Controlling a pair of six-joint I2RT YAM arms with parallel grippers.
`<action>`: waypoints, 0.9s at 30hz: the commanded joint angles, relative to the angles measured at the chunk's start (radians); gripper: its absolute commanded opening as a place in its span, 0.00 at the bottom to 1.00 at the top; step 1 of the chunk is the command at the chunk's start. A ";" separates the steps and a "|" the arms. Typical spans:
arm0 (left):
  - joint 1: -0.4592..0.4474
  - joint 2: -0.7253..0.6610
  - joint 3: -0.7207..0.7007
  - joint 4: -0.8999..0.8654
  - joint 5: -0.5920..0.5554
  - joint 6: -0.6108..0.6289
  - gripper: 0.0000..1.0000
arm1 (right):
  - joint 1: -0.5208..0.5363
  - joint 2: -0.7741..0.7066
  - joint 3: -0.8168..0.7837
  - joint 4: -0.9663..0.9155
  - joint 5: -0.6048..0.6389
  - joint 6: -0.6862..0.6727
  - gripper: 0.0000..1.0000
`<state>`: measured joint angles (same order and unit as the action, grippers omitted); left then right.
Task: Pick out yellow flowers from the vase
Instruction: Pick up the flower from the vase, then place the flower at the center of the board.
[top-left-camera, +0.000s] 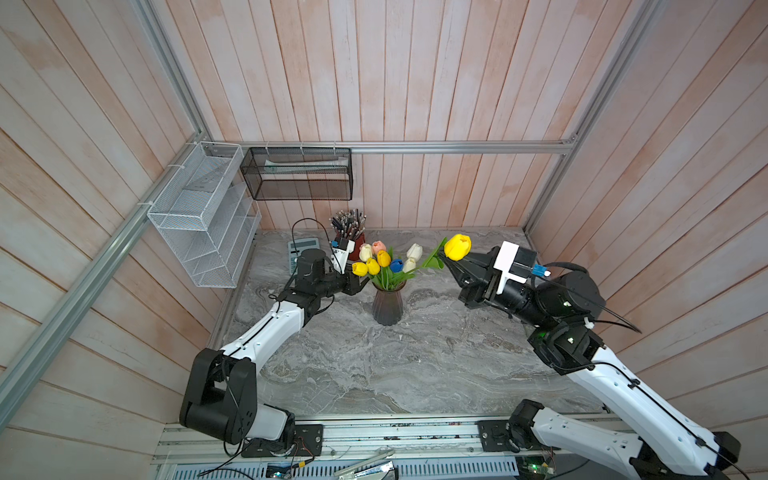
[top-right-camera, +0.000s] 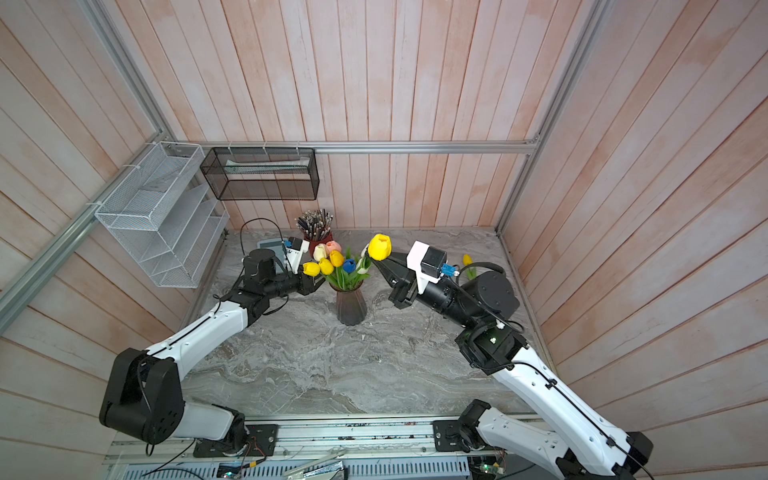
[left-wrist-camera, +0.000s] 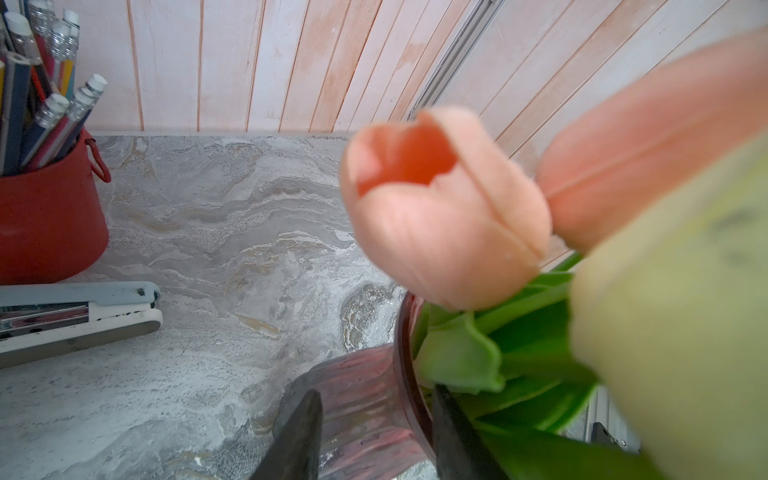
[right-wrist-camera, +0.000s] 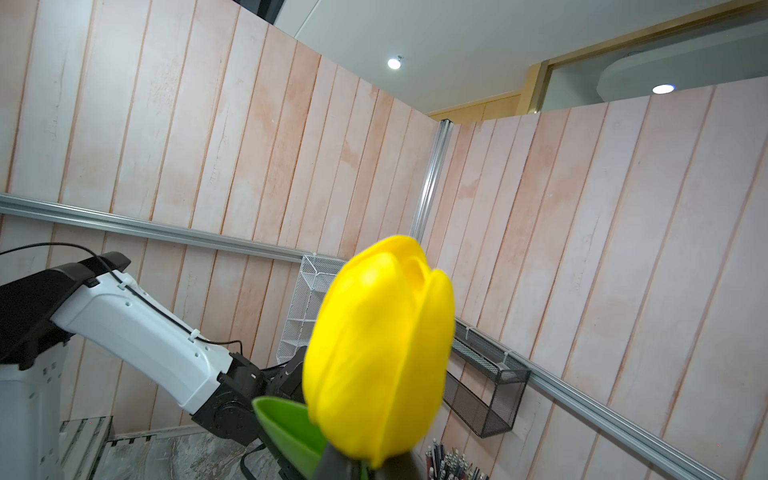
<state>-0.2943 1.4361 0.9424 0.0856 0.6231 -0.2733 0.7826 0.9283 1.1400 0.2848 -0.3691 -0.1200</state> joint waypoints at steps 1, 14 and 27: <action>-0.002 0.012 0.022 0.000 -0.016 0.005 0.44 | -0.007 -0.018 0.052 -0.106 0.109 -0.002 0.08; -0.003 0.003 0.022 -0.007 -0.022 0.010 0.44 | -0.300 0.052 0.249 -0.374 0.346 0.067 0.07; -0.002 -0.003 0.015 -0.023 -0.037 0.029 0.44 | -0.632 0.389 0.615 -0.841 0.213 0.130 0.09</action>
<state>-0.2943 1.4361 0.9424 0.0856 0.6151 -0.2722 0.1688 1.2762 1.6897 -0.3965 -0.1303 0.0010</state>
